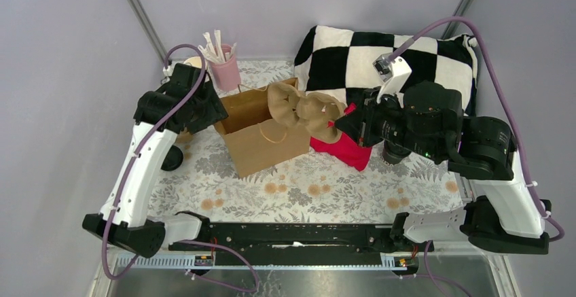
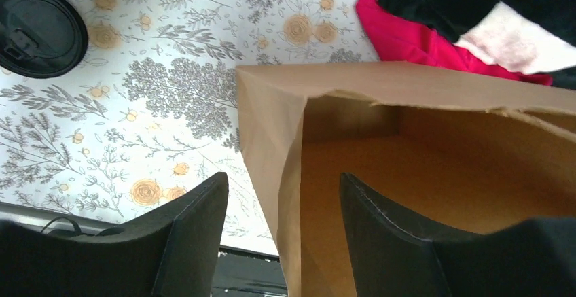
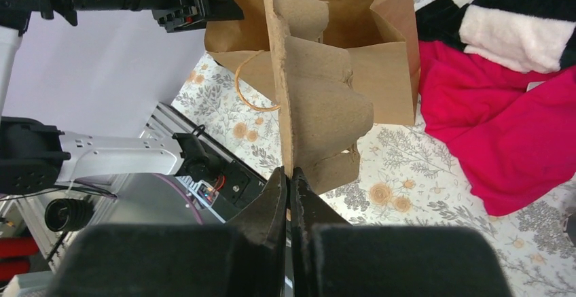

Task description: Pack the takeout coffee

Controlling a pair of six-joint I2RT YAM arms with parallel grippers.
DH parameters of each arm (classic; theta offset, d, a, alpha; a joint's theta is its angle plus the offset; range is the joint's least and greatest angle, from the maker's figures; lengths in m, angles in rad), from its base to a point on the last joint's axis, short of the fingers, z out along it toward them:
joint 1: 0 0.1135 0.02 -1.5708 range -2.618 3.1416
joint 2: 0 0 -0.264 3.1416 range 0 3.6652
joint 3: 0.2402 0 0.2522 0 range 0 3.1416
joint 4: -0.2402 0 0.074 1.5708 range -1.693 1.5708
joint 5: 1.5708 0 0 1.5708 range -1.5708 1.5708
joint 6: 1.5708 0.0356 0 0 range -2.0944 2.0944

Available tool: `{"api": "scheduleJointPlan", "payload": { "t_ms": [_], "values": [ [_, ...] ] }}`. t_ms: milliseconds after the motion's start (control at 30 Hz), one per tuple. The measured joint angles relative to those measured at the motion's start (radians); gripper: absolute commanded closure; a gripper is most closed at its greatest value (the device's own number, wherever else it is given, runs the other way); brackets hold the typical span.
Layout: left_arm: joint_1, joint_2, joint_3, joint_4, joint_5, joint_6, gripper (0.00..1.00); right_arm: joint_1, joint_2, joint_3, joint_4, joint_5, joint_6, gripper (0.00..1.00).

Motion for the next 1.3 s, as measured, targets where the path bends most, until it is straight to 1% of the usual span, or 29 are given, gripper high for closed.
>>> {"api": "scheduleJointPlan", "payload": {
  "t_ms": [133,333,400,533,667,833,967,1133,1300],
  "values": [
    [0.0,0.053,0.038,-0.016,-0.035,0.009,0.56,0.0,0.019,0.033,-0.01,0.0,-0.037,1.0],
    [0.0,0.129,0.104,-0.005,-0.06,0.051,0.94,0.0,0.094,0.127,-0.052,-0.002,-0.09,1.0],
    [0.0,0.146,0.129,-0.001,-0.061,0.076,1.0,0.0,0.108,0.145,-0.065,-0.003,-0.096,1.0],
    [-0.006,0.162,0.172,0.016,-0.058,0.128,1.0,0.0,0.105,0.145,-0.08,-0.031,-0.076,1.0],
    [-0.018,0.139,0.163,0.079,-0.028,0.169,1.0,0.0,0.082,0.09,-0.085,-0.108,-0.01,1.0],
    [-0.031,0.024,0.038,0.192,0.036,0.187,1.0,0.0,0.079,0.022,-0.076,-0.146,0.071,1.0],
    [-0.035,-0.079,-0.06,0.24,0.07,0.188,1.0,0.0,0.091,-0.002,-0.074,-0.158,0.138,1.0],
    [-0.035,-0.179,-0.155,0.311,0.099,0.188,1.0,0.0,0.097,0.028,-0.076,-0.151,0.238,1.0],
    [-0.036,-0.227,-0.207,0.347,0.106,0.188,1.0,-0.004,0.147,0.169,-0.074,-0.151,0.306,1.0]
  ]
}}
